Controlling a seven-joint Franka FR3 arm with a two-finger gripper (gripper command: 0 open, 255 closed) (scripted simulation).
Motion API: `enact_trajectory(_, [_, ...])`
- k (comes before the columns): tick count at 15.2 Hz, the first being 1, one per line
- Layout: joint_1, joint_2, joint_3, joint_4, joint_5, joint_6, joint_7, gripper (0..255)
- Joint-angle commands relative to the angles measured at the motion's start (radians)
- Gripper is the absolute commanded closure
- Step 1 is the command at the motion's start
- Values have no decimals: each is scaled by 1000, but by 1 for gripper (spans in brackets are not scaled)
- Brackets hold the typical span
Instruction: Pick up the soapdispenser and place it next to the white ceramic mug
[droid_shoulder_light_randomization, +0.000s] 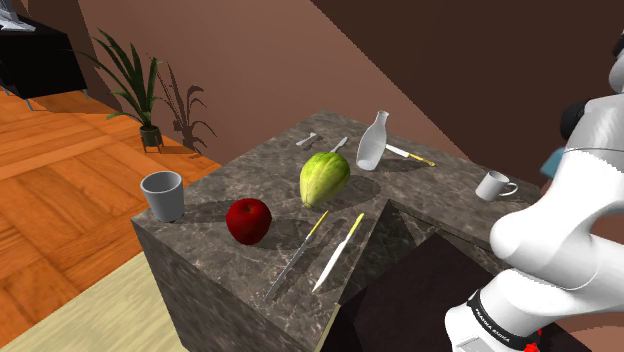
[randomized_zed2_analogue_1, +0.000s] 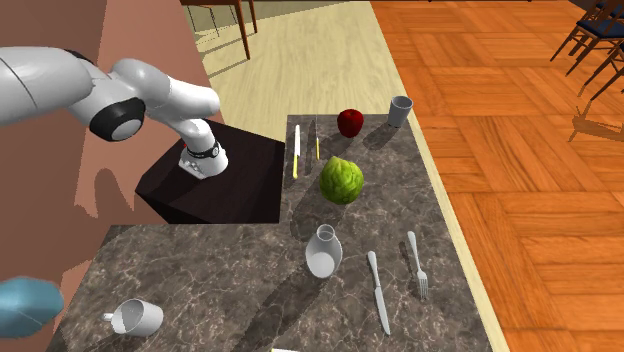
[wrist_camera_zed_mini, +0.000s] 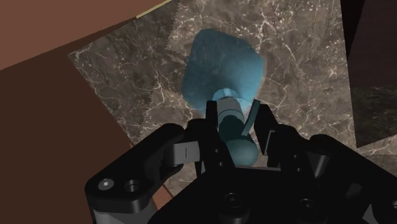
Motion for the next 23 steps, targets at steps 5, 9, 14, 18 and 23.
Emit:
enact_trajectory(5, [46,-8,-15,-122,-12,86,-35,255])
enact_trajectory(9, [105,-31,-32,-239,-31,162,-54,255])
enact_trajectory(14, [156,-46,-43,-351,-42,243,-71,255])
enact_trajectory(18, [186,-51,-48,-425,-45,301,-82,255])
enact_trajectory(23, [213,-50,-49,-502,-43,368,-96,255])
